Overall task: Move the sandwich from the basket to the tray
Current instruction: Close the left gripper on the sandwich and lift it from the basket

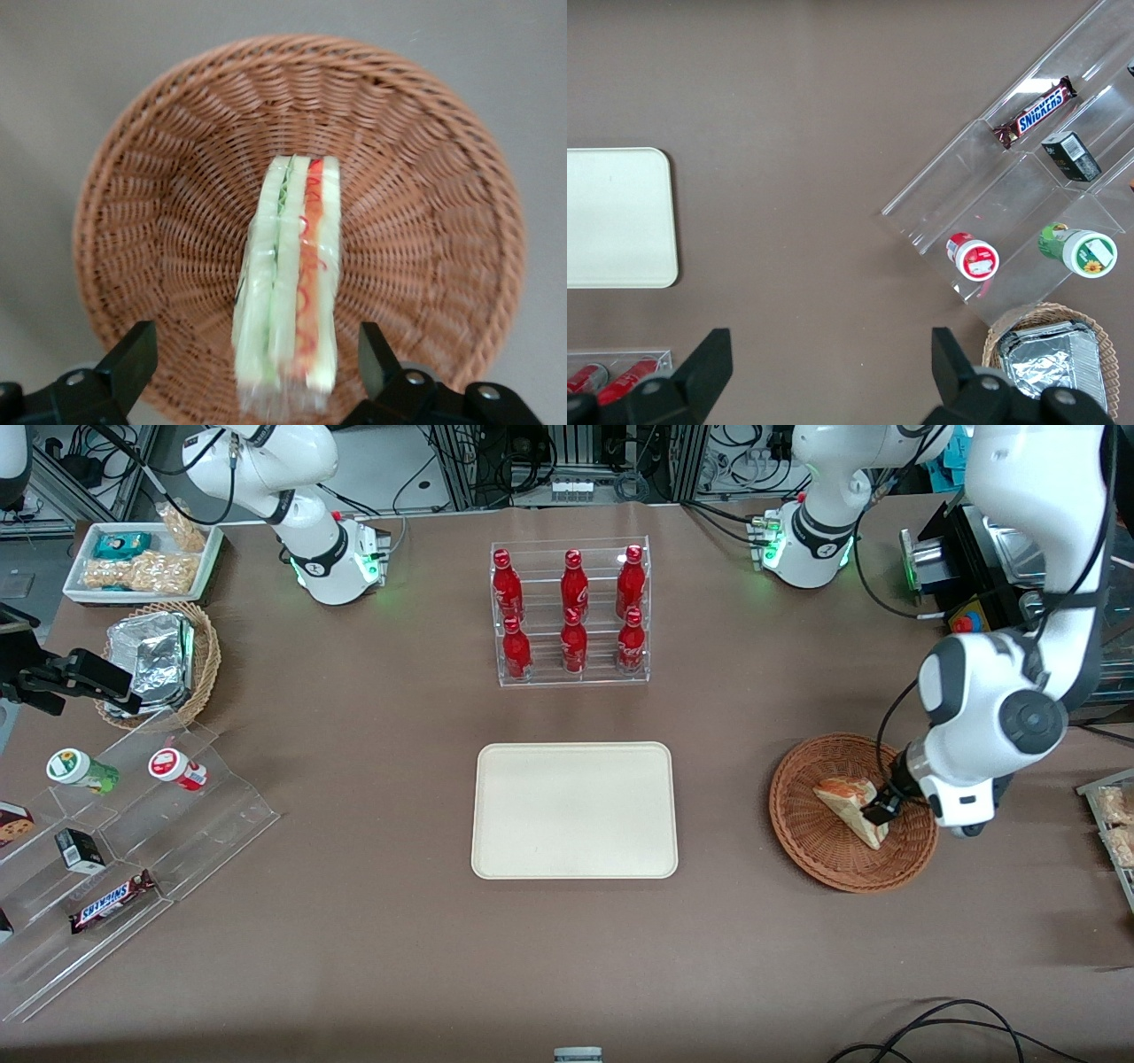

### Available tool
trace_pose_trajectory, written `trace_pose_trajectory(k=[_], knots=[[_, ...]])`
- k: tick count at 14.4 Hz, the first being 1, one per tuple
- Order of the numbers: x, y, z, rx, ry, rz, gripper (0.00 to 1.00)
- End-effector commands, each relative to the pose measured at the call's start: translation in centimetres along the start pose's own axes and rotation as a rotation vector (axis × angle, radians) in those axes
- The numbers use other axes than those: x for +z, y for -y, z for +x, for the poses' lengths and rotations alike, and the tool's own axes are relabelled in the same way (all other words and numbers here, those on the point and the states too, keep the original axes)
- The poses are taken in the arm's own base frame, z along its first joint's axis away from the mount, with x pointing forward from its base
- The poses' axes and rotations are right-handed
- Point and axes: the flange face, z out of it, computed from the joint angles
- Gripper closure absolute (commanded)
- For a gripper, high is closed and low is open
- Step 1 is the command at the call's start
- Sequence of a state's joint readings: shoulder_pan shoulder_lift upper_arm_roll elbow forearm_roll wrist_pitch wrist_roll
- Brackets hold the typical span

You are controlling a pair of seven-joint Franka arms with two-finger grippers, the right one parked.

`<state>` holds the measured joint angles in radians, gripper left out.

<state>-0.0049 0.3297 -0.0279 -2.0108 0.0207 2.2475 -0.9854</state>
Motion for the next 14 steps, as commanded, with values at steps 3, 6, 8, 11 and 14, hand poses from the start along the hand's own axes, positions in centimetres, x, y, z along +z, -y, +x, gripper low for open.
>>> trace_pose_trajectory(k=[3, 6, 8, 11, 14], knots=[[2.8, -0.6, 0.1, -0.103, 0.021, 0.024, 0.48], [3.0, -0.6, -0.5, -0.112, 0.047, 0.072, 0.98], [-0.5, -1.9, -1.0, -0.083, 0.071, 0.127, 0.98], [-4.2, -6.0, -5.1, 0.038, 0.077, 0.165, 1.00], [-2.1, -11.1, -12.1, 0.171, 0.029, 0.099, 1.00]])
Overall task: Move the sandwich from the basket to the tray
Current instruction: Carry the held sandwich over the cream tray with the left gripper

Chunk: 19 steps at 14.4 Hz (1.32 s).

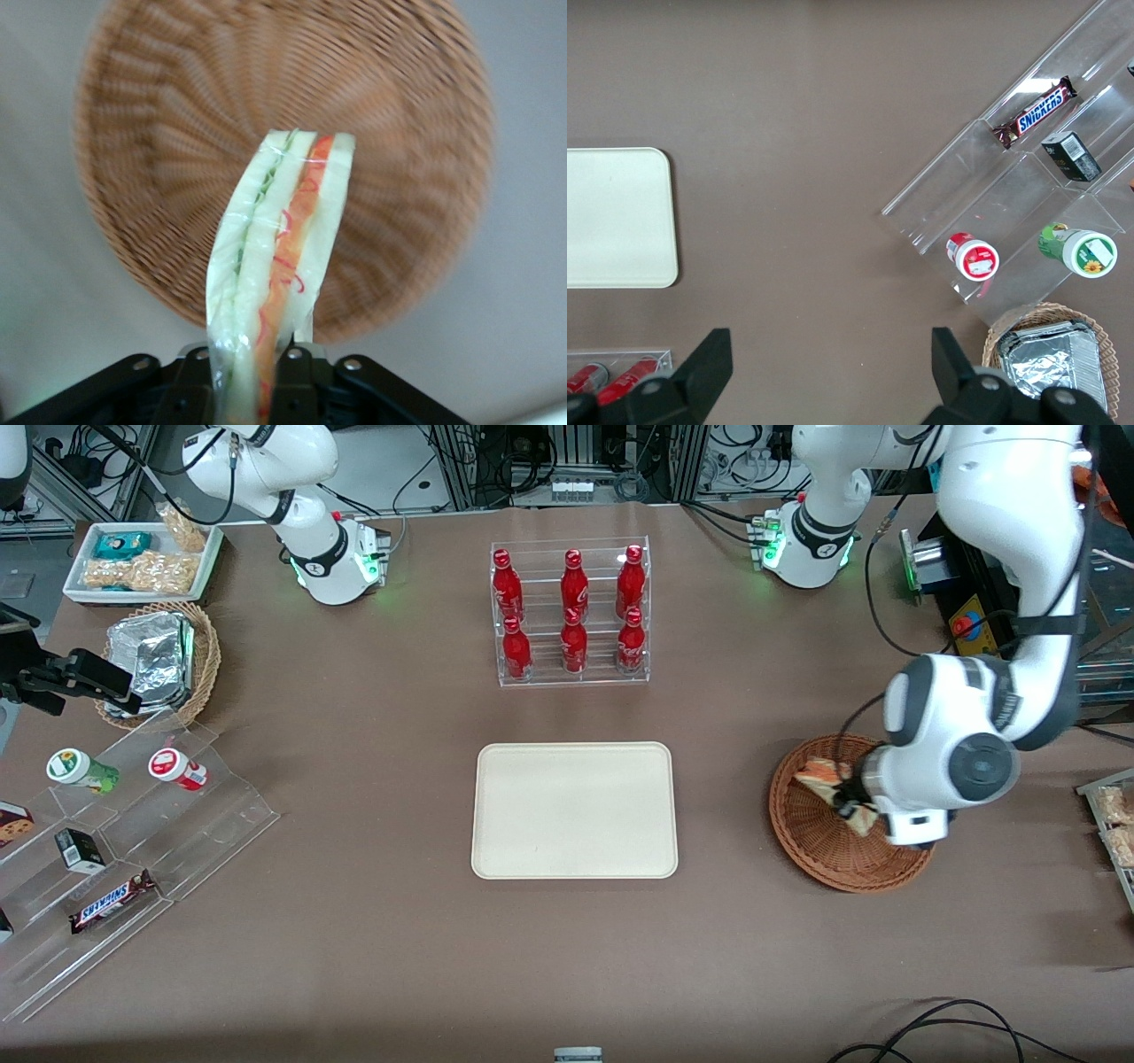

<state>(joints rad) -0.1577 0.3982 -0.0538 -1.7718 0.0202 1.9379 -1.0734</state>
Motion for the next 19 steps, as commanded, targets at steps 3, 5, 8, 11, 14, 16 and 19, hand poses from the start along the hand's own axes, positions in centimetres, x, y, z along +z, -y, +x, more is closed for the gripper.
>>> trace_pose_trajectory(k=[3, 5, 8, 11, 14, 16, 19], knots=[[3.4, -9.0, -11.2, 0.224, -0.098, -0.101, 0.98], [3.3, -12.3, -16.0, 0.342, -0.138, -0.166, 0.97], [2.8, -16.8, -21.5, 0.477, -0.164, -0.212, 0.98], [6.0, -18.7, -29.5, 0.601, -0.175, -0.201, 1.00], [7.0, -20.2, -30.8, 0.633, -0.200, -0.210, 1.00], [7.8, -20.9, -32.4, 0.652, -0.201, -0.213, 1.00], [8.8, -21.6, -32.5, 0.659, -0.200, -0.211, 0.82]])
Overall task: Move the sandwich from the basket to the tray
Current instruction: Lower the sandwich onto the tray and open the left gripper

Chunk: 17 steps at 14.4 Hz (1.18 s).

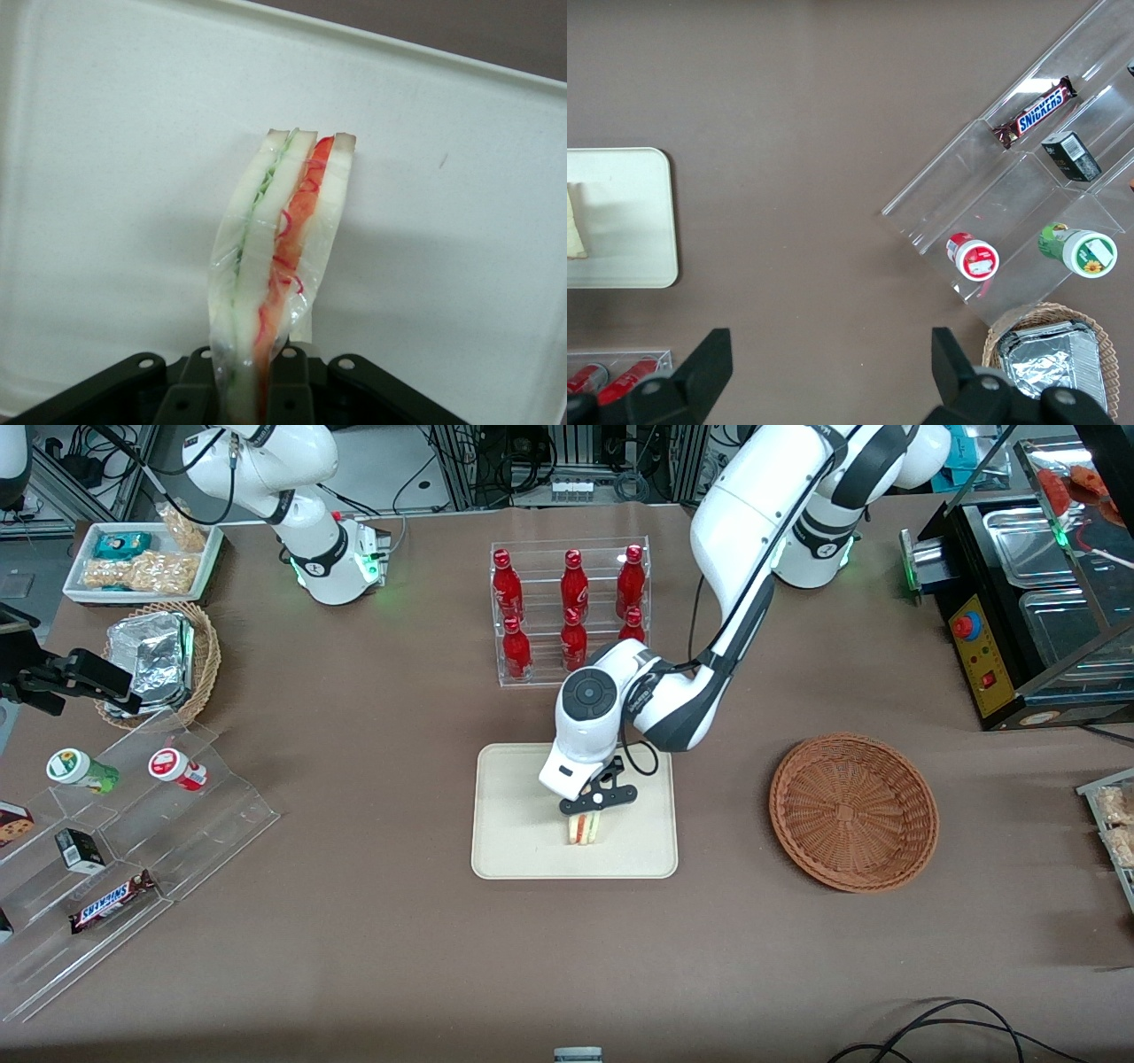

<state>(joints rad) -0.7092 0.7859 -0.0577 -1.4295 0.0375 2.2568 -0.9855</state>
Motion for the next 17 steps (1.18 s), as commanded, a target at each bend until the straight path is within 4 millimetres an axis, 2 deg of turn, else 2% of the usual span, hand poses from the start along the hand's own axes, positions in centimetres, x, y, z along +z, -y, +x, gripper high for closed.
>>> trace_pose_trajectory(k=[1, 2, 4, 6, 9, 10, 12, 14, 17], knots=[[0.0, -1.0, 0.6, 0.019, -0.026, -0.006, 0.33], [-0.2, -1.1, 0.5, 0.023, -0.029, -0.007, 0.00], [-1.4, -2.6, -1.4, 0.102, -0.076, 0.006, 0.00], [-5.3, -2.0, -0.7, 0.122, -0.147, 0.019, 0.00], [-13.2, 0.9, 0.2, 0.079, -0.154, 0.033, 0.00], [-15.5, 3.4, 0.8, 0.035, -0.119, 0.067, 0.00], [-18.9, 9.3, 4.2, -0.081, -0.052, 0.068, 0.00], [-19.0, 13.8, 6.7, -0.144, -0.032, 0.082, 0.00], [-20.0, 21.8, 8.6, -0.098, 0.001, 0.107, 0.00]])
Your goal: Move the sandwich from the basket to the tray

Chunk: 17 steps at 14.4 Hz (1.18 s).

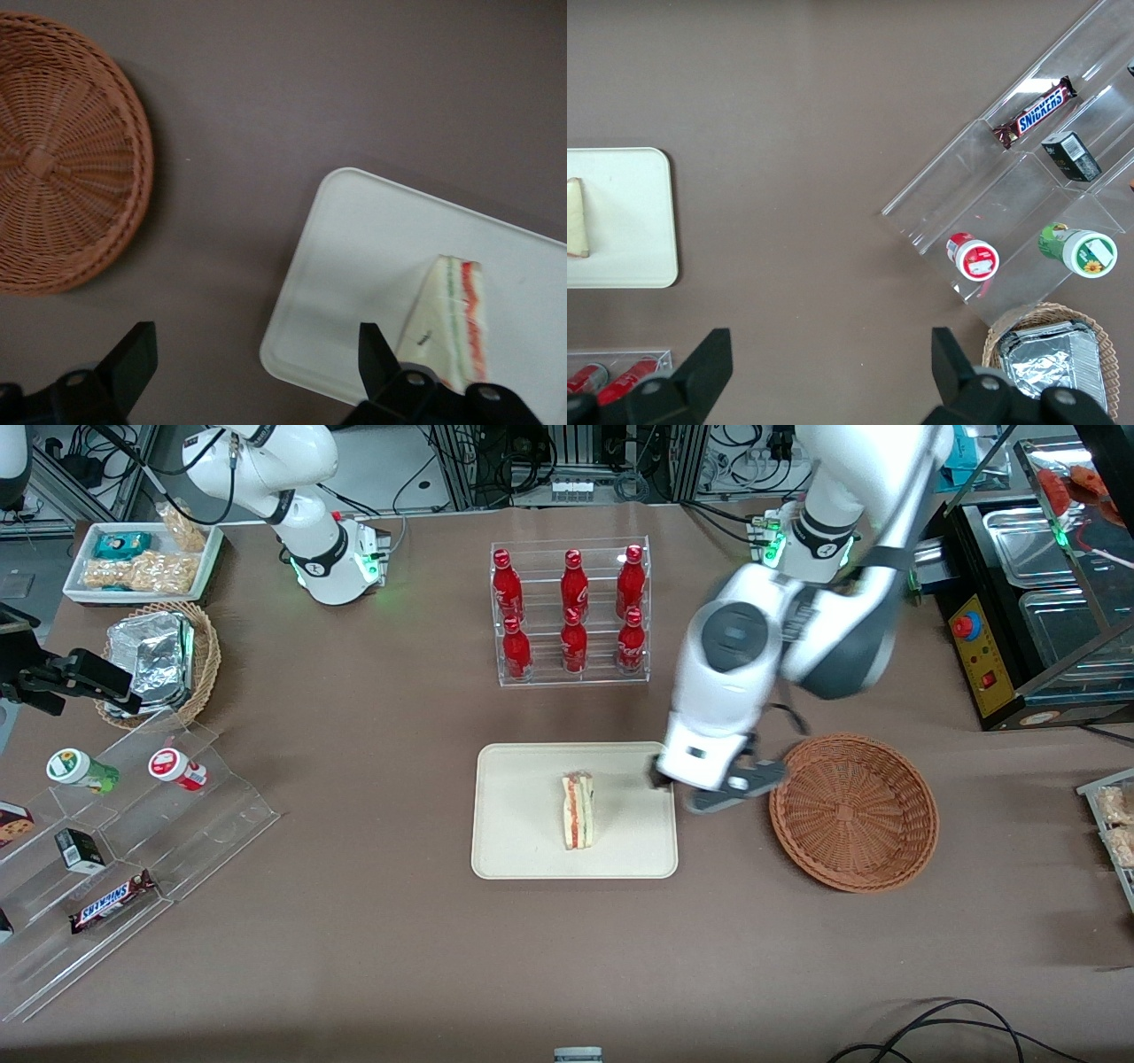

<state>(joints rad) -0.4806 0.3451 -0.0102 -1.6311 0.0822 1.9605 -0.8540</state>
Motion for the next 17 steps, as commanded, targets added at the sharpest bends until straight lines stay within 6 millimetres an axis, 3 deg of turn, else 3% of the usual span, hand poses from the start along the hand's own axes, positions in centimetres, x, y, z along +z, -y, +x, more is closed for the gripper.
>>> trace_pose_trajectory(k=[1, 3, 5, 7, 8, 12, 15, 17], knots=[[-0.4, 6.2, -0.2, 0.030, 0.036, 0.013, 0.00], [-1.1, 11.4, 1.5, 0.053, 0.068, 0.035, 0.00], [-2.5, 14.8, 1.7, 0.104, 0.133, 0.075, 0.00], [-4.7, 18.9, 2.8, 0.117, 0.146, 0.074, 0.00], [-6.0, 21.8, 3.8, 0.127, 0.148, 0.061, 0.00], [-10.6, 25.4, 6.1, 0.296, 0.129, 0.028, 0.00], [-13.8, 26.1, 7.2, 0.413, 0.065, 0.004, 0.00], [-14.9, 27.1, 8.0, 0.404, 0.037, -0.003, 0.00]])
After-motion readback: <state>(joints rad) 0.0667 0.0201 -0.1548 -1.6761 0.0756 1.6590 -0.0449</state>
